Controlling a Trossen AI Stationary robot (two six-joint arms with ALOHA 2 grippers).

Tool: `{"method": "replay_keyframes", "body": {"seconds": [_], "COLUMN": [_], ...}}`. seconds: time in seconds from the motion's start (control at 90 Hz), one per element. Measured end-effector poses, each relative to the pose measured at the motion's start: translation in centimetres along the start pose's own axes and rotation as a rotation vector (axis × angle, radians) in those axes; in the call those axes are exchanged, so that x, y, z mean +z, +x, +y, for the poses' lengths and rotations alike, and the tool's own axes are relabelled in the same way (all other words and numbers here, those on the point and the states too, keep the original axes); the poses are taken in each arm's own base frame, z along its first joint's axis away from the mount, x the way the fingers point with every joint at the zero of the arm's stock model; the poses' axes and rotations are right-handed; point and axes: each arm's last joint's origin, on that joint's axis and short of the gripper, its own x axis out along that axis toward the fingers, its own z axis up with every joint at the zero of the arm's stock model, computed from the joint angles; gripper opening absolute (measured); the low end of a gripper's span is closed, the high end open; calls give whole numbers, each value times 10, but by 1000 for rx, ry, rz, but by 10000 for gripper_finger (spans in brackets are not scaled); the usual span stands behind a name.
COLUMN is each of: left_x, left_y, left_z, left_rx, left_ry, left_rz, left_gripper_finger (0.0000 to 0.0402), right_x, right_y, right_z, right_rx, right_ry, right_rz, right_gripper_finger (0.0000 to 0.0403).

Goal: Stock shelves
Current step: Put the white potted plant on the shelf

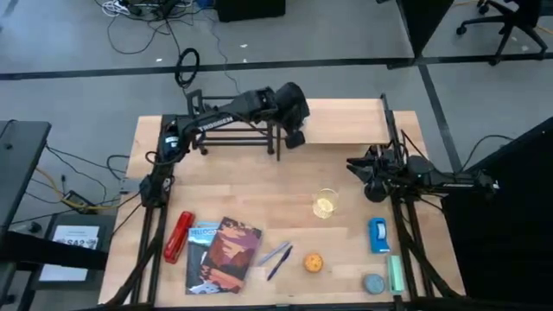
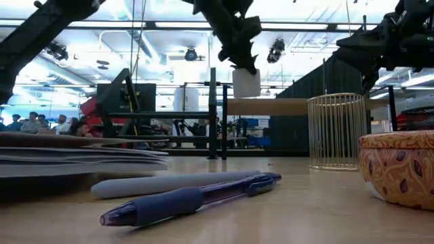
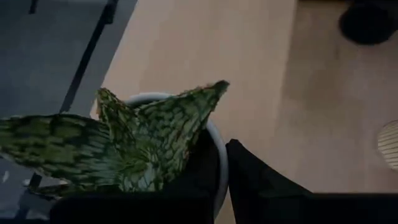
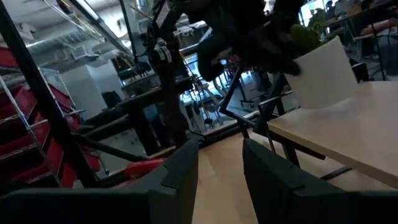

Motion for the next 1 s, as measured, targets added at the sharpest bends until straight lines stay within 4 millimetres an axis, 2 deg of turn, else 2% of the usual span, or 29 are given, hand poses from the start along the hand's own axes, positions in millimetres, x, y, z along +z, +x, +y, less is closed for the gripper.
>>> {"method": "replay_keyframes", "body": {"seconds": [0.133,0.278,0.711,0.822,1.0], "left_x": [-3,-6,-5,-5,-5], "left_y": [0,9,8,8,8], "left_z": [6,9,8,8,8], "left_rx": [2,7,2,1,4], "left_ry": [-7,5,3,3,2], "left_rz": [18,43,35,33,30], "left_gripper_finger": [11,13,17,35,87], "right_x": [0,0,0,0,0], "right_y": [0,0,0,0,0], "right_z": [0,0,0,0,0], "right_rx": [-1,-1,0,0,0], "right_ry": [0,0,0,1,1], "right_rz": [0,0,0,0,0], "right_gripper_finger": [98,98,98,98,98]}}
